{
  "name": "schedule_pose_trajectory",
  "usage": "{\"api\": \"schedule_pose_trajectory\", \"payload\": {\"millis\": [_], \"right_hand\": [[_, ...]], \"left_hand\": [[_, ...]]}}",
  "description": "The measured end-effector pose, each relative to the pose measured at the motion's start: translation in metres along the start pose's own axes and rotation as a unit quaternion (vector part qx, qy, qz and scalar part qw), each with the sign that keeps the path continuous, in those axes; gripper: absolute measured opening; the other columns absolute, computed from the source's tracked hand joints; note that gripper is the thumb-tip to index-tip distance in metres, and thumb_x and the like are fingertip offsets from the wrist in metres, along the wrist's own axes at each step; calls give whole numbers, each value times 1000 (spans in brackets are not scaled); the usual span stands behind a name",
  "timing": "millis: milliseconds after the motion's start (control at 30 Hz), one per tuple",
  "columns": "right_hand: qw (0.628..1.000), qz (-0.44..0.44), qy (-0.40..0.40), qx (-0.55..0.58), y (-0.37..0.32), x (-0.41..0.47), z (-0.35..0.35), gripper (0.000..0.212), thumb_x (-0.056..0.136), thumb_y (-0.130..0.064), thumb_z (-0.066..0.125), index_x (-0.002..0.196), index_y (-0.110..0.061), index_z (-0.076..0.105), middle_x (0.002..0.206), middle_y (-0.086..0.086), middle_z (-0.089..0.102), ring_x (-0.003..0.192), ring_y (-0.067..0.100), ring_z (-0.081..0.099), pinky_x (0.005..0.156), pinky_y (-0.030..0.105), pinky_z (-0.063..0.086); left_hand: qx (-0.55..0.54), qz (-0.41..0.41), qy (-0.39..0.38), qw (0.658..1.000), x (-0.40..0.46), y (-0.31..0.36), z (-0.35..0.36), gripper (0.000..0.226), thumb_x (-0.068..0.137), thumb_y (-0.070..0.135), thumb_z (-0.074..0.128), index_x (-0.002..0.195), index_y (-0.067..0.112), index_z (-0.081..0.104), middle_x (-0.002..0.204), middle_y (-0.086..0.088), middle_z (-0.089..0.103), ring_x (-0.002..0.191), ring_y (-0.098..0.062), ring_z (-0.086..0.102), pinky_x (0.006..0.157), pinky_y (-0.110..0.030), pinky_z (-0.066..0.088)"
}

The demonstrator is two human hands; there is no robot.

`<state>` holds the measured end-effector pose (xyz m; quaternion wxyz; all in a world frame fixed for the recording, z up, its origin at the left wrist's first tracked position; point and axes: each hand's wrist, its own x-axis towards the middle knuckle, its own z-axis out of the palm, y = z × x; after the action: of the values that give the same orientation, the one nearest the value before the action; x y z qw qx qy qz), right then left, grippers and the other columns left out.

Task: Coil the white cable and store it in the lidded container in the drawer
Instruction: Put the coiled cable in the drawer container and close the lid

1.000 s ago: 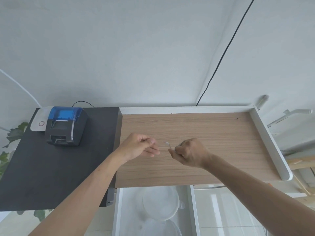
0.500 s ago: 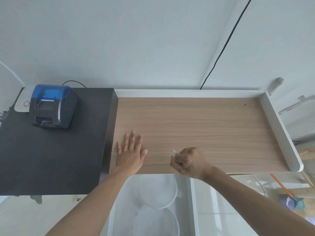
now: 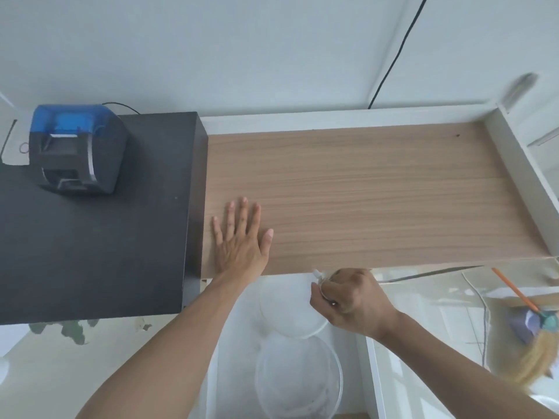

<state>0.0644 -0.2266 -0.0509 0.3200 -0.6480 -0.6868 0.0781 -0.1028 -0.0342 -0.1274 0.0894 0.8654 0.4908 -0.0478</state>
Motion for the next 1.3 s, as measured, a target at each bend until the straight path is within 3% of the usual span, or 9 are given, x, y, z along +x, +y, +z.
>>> {"api": "schedule_pose_trajectory", "payload": {"millis": [100,467,633,767,900,967,1067,1167,1300], "right_hand": [[999,-29,-9,12,-33,-31,14,54,87,-6,71,53,-13,29,47,1,22,43,29,24,57,17,31],[984,-33,-163,-69,-75,-143,104,49,98,-24,62,57,-17,35,50,-1,21,42,28,23,40,30,44],[946,26,-299,-124,-64,-162,130,52,106,-44,41,61,-19,50,47,1,54,41,27,55,44,27,36],[918,70,-364,-138,-63,-149,126,30,91,-27,70,67,-20,54,62,6,68,54,29,65,53,29,27],[859,100,-485,-131,-66,-139,126,18,99,-10,48,102,-4,65,105,20,72,96,40,68,75,40,43],[837,138,-518,-106,-65,-135,127,15,93,-2,52,103,-7,61,112,18,70,106,38,65,81,38,44],[824,162,-538,-67,-60,-135,131,16,92,0,59,94,-16,60,109,12,66,107,34,62,76,32,39],[831,152,-531,-73,-56,-134,134,27,92,2,59,74,-17,52,81,4,52,86,35,57,59,30,35],[849,99,-513,-77,-49,-134,137,13,103,-7,54,99,-5,67,107,19,69,92,38,63,72,38,43]], "left_hand": [[-5,4,4,1000,-2,0,0,72,106,63,5,170,29,-2,179,0,-10,165,-27,-13,129,-63,-3],[-14,9,29,999,-1,-1,4,73,105,62,8,170,30,6,180,0,-4,166,-28,-8,129,-63,-4],[-9,12,36,999,-2,-2,6,73,105,63,6,170,29,5,180,-1,-4,166,-28,-8,130,-63,-4],[-6,11,41,999,-1,-2,9,74,105,64,5,170,30,4,180,0,-5,166,-27,-8,130,-61,-4],[-1,10,44,999,-1,-2,9,74,104,64,3,170,30,3,180,0,-5,166,-27,-9,130,-61,-5],[1,10,43,999,-2,-2,8,74,104,64,3,170,30,3,180,0,-5,166,-27,-9,130,-61,-4],[0,9,42,999,-3,-2,8,73,105,64,4,170,30,3,180,0,-5,166,-26,-9,130,-61,-4],[1,8,44,999,-3,-2,8,74,105,65,3,170,31,3,180,1,-5,166,-26,-9,130,-61,-4],[-4,9,45,999,-3,-2,8,74,105,65,3,170,31,5,180,1,-4,166,-26,-9,130,-61,-4]]}}
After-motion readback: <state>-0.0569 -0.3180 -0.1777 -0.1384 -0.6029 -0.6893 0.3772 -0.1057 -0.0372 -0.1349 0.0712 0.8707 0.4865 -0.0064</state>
